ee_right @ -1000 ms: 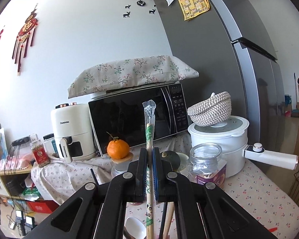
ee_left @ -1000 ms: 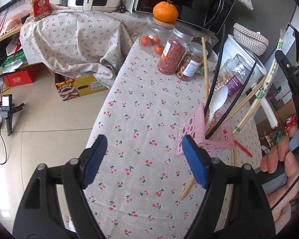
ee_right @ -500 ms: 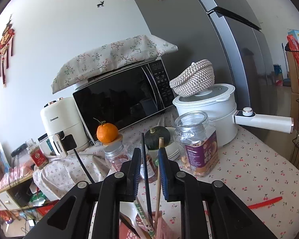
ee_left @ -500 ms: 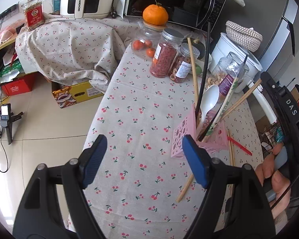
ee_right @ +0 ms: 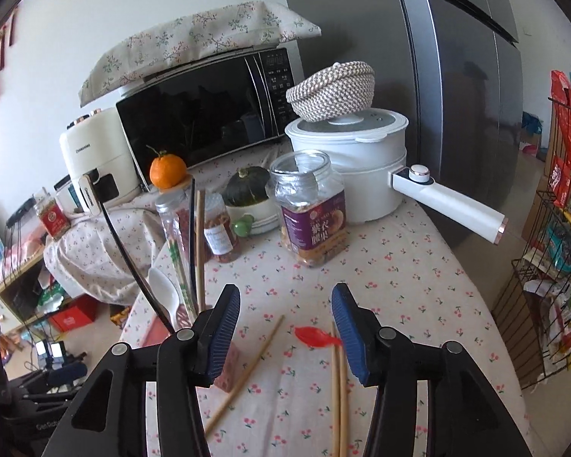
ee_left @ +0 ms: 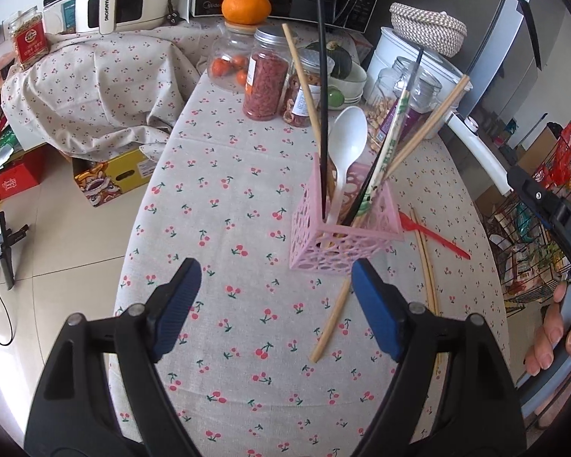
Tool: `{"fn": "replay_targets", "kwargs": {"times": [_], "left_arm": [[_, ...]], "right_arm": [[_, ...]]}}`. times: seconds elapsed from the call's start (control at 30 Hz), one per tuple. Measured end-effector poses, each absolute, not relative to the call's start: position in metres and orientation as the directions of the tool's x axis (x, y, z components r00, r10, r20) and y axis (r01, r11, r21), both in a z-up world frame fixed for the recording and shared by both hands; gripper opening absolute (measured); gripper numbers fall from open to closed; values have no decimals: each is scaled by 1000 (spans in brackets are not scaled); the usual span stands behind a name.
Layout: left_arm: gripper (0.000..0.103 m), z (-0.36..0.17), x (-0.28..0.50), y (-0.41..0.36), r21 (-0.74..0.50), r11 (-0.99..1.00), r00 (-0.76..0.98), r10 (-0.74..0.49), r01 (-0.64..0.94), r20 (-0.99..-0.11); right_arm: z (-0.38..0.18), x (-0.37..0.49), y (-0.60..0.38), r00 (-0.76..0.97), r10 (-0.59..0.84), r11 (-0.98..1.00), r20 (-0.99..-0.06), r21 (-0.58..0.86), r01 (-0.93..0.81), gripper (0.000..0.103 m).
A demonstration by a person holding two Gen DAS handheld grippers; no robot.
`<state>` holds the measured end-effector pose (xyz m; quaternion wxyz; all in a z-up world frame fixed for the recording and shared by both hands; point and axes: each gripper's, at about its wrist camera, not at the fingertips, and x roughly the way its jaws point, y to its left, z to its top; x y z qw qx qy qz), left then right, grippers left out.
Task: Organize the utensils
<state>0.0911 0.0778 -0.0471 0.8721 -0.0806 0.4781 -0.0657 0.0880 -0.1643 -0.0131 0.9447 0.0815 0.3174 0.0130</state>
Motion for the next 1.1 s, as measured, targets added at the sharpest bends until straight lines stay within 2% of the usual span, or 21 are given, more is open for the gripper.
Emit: {"fn": "replay_targets", "kwargs": {"times": [0.13, 0.33, 0.4, 0.47, 0.6, 0.67, 0.8, 0.87, 0.9, 1.1], "left_arm": [[81, -64, 89, 60, -204, 975, 491, -221, 89, -843], [81, -93, 85, 30, -142, 969, 445, -221, 205, -868], [74, -102, 86, 24, -140, 963, 420, -229, 231, -878], [61, -107, 87, 21, -154, 956, 399, -246, 248, -883], [43, -122, 89, 16, -194, 946, 349, -279, 259, -895], [31, -132, 90, 11, -187, 947, 320, -268, 262, -909], [26, -136, 87, 3, -182, 942, 315, -271, 283, -910], [13, -136, 85, -2, -186, 936, 311, -279, 297, -908], [11, -136, 83, -4, -181, 935, 312, -278, 305, -908], [9, -135, 68, -21, -173, 916, 270, -281, 363, -921]], "right_arm": [[-34, 80, -180, 709, 89, 988, -700, 153, 27, 60], [-60, 81, -196, 582, 128, 985, -803, 174, 24, 62], [-65, 82, -201, 561, 123, 986, -818, 167, 27, 62], [-69, 83, -207, 535, 122, 985, -836, 166, 34, 63], [-70, 80, -216, 524, 136, 984, -841, 176, 28, 64], [-69, 79, -220, 523, 137, 985, -842, 173, 22, 64], [-67, 76, -228, 520, 141, 984, -842, 176, 19, 65], [-66, 74, -232, 523, 138, 984, -841, 176, 23, 65], [-66, 73, -234, 524, 136, 984, -841, 175, 26, 65], [-67, 69, -247, 522, 125, 984, -844, 171, 42, 65]]}}
